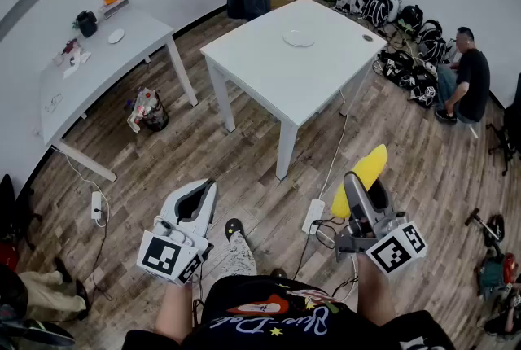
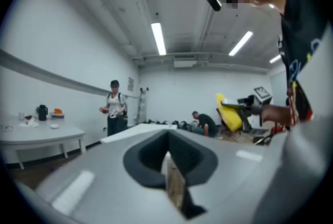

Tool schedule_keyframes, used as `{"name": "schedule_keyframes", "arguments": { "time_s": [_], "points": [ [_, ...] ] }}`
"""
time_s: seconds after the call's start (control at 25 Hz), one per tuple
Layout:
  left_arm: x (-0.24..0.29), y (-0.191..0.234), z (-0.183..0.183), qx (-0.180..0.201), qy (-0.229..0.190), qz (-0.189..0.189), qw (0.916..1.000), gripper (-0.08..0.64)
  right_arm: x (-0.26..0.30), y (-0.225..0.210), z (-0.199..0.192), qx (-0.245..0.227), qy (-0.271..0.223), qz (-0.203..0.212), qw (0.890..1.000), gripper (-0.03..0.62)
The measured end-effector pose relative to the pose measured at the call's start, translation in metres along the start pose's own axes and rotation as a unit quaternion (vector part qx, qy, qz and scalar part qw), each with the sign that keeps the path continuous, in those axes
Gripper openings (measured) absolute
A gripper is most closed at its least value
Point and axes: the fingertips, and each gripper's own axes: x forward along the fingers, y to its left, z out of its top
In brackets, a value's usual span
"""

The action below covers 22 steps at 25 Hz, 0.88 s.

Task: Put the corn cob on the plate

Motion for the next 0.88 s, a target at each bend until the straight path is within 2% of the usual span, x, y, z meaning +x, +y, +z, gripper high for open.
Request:
{"name": "schedule_keyframes", "arguments": {
  "time_s": [0.24,0.4,0.52,0.64,0.76,0.88],
  "points": [
    [0.068,0.075,0.005,-0.005,-0.016,-0.015,0.9997,-0.002,0.093,-0.013,0.003,-0.017,-0.014,-0.008,1.000,0.264],
    [0.109,0.128,0.013,0.004,-0.018,-0.045,0.9988,-0.002,0.153,-0.015,0.008,-0.033,-0.030,-0.027,0.999,0.264],
    [0.131,0.170,0.014,0.009,-0.018,-0.063,0.9978,-0.002,0.196,-0.022,0.004,-0.023,-0.048,-0.046,0.998,0.264],
    [0.150,0.213,0.005,-0.003,-0.014,-0.069,0.9975,-0.002,0.232,-0.024,-0.001,-0.021,-0.059,-0.059,0.996,0.264],
    [0.175,0.236,0.000,-0.011,-0.014,-0.077,0.9969,-0.002,0.250,-0.028,-0.004,-0.026,-0.057,-0.067,0.996,0.264],
    [0.205,0.251,-0.004,-0.012,-0.011,-0.089,0.9959,-0.002,0.267,-0.046,-0.004,-0.031,-0.047,-0.094,0.994,0.264]
  ]
}}
